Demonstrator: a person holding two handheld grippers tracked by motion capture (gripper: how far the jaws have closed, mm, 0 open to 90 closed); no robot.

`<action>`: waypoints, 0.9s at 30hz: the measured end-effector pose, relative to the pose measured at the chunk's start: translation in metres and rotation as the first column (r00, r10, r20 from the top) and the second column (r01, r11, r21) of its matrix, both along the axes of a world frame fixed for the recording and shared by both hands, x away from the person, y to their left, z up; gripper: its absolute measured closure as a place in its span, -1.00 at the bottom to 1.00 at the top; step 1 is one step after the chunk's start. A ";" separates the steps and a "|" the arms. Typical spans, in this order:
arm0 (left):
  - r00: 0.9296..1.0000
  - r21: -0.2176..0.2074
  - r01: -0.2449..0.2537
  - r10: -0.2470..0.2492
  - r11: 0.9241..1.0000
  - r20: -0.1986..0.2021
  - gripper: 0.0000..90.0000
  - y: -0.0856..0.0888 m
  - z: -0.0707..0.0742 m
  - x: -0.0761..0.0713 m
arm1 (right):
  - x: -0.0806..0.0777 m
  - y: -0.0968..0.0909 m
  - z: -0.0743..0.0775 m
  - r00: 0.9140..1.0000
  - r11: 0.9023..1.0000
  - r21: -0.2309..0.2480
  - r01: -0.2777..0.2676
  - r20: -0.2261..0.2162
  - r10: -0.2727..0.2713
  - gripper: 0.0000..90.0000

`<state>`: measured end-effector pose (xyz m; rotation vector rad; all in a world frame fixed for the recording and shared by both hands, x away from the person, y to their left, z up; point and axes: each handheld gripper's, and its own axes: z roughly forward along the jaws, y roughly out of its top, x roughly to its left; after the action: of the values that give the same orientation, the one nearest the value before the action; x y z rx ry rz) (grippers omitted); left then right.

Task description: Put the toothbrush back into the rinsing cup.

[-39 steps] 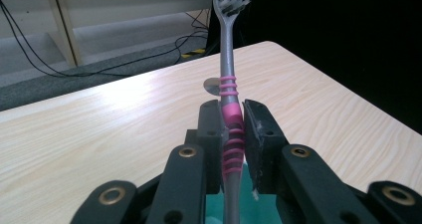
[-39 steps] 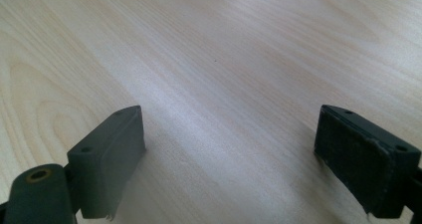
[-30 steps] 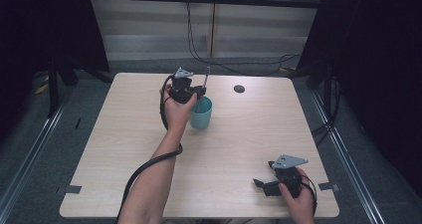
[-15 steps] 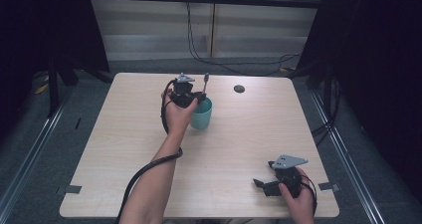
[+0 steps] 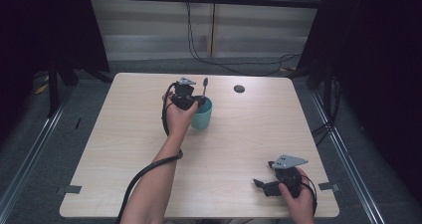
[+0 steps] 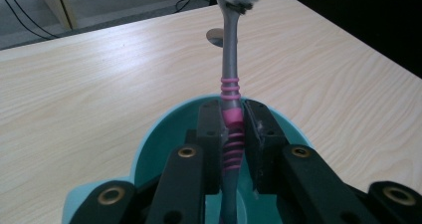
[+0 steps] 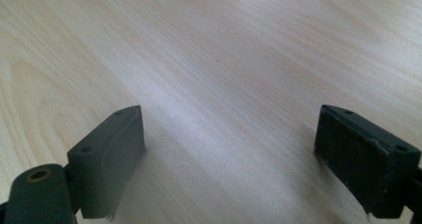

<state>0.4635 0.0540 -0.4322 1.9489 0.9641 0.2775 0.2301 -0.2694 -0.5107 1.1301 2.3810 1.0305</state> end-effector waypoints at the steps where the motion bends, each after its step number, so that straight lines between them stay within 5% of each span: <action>1: 1.000 0.000 0.002 -0.002 1.000 -0.004 0.75 0.000 0.000 0.000 | 0.000 0.000 0.000 1.000 1.000 0.000 -0.001 0.001 0.001 -0.74; 27: 1.000 0.020 0.011 -0.011 1.000 -0.018 0.59 -0.001 -0.002 0.001 | 0.000 0.000 0.000 1.000 1.000 0.000 -0.001 0.002 0.001 -0.74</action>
<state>0.4647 0.0534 -0.4344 1.9772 0.9652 0.2643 0.2300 -0.2693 -0.5107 1.1270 2.3802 1.0324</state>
